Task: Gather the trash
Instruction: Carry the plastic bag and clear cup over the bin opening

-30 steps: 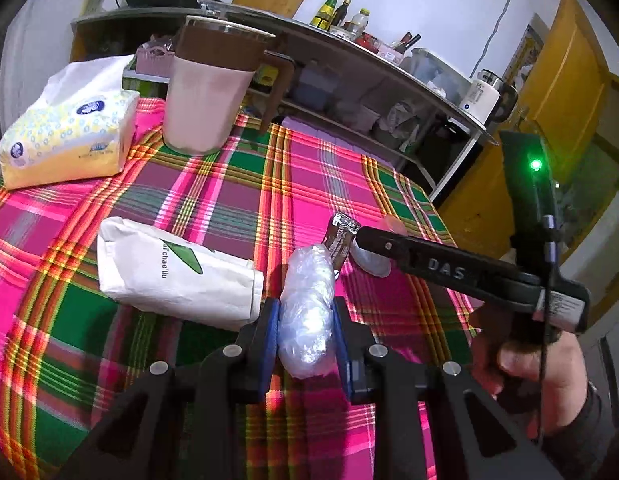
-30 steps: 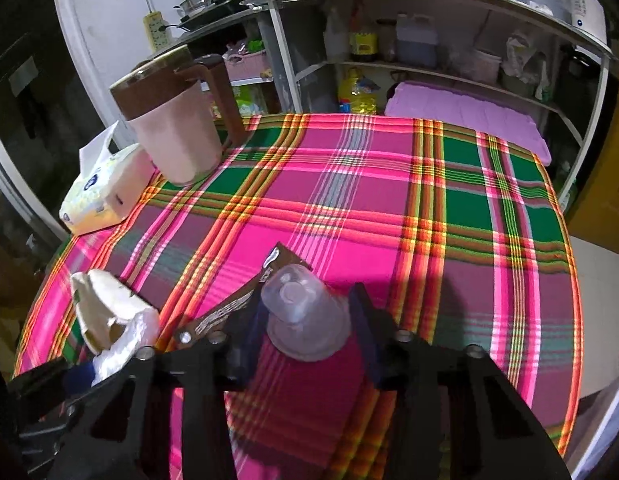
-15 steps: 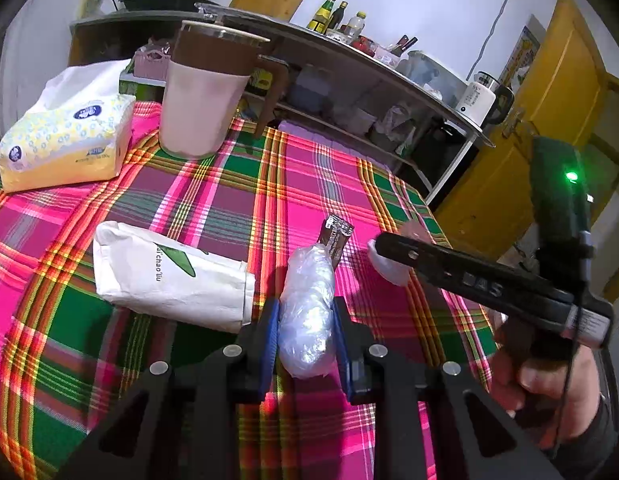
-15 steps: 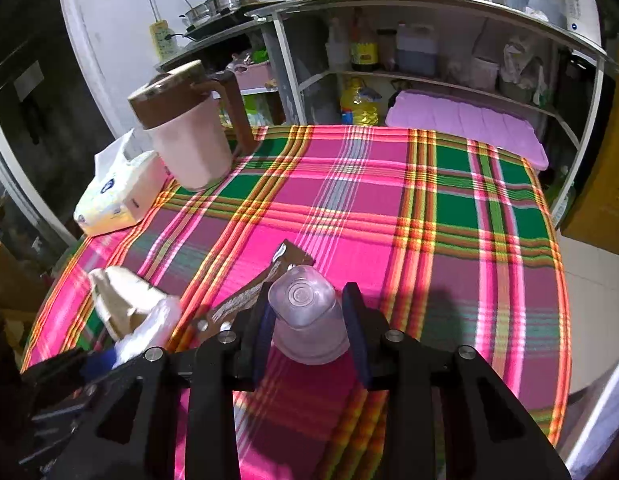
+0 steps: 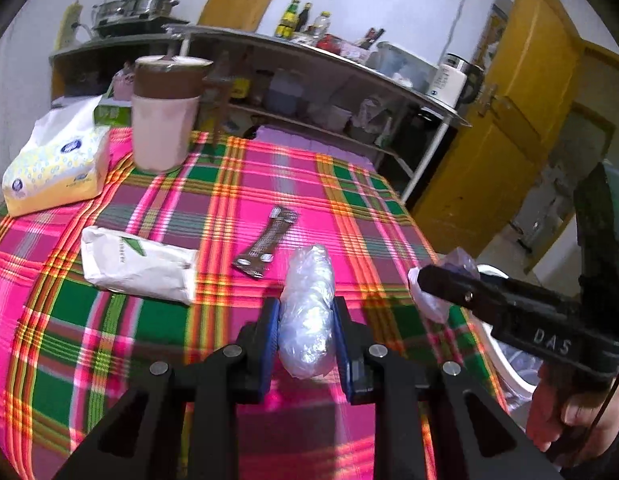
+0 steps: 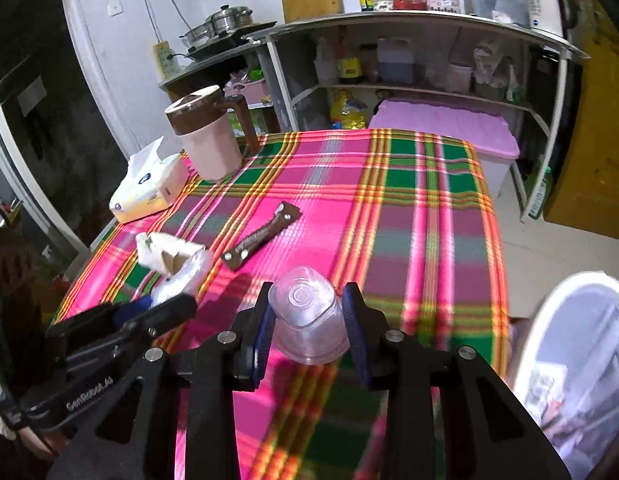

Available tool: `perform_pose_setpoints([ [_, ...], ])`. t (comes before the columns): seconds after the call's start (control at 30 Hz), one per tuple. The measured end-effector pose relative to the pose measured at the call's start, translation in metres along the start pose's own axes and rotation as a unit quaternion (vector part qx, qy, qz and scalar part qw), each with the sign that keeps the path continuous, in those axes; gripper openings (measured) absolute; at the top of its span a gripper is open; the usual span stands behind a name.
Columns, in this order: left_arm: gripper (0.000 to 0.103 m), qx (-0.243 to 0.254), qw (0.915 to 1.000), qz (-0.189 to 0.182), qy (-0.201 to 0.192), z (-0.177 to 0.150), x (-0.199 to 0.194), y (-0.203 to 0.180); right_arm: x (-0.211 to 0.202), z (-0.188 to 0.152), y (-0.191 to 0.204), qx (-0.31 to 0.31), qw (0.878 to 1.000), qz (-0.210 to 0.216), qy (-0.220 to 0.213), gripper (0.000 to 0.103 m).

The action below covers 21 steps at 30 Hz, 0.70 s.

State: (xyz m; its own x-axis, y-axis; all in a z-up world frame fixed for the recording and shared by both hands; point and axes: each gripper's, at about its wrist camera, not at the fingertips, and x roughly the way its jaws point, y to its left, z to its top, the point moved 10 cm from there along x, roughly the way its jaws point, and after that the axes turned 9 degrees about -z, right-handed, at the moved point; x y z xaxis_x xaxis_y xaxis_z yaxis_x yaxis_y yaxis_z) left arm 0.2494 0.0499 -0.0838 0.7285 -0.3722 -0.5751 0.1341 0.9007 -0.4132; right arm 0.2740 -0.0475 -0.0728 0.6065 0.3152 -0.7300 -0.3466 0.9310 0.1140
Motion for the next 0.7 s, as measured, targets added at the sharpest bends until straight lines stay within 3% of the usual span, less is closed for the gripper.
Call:
perform_pose_setpoints([
  [0.7, 0.026, 0.072, 0.9966, -0.035, 0.016, -0.023, -0.024, -0.102, -0.088, -0.044, -0.056, 0.033, 0.998, -0.03, -0.04, 0.035],
])
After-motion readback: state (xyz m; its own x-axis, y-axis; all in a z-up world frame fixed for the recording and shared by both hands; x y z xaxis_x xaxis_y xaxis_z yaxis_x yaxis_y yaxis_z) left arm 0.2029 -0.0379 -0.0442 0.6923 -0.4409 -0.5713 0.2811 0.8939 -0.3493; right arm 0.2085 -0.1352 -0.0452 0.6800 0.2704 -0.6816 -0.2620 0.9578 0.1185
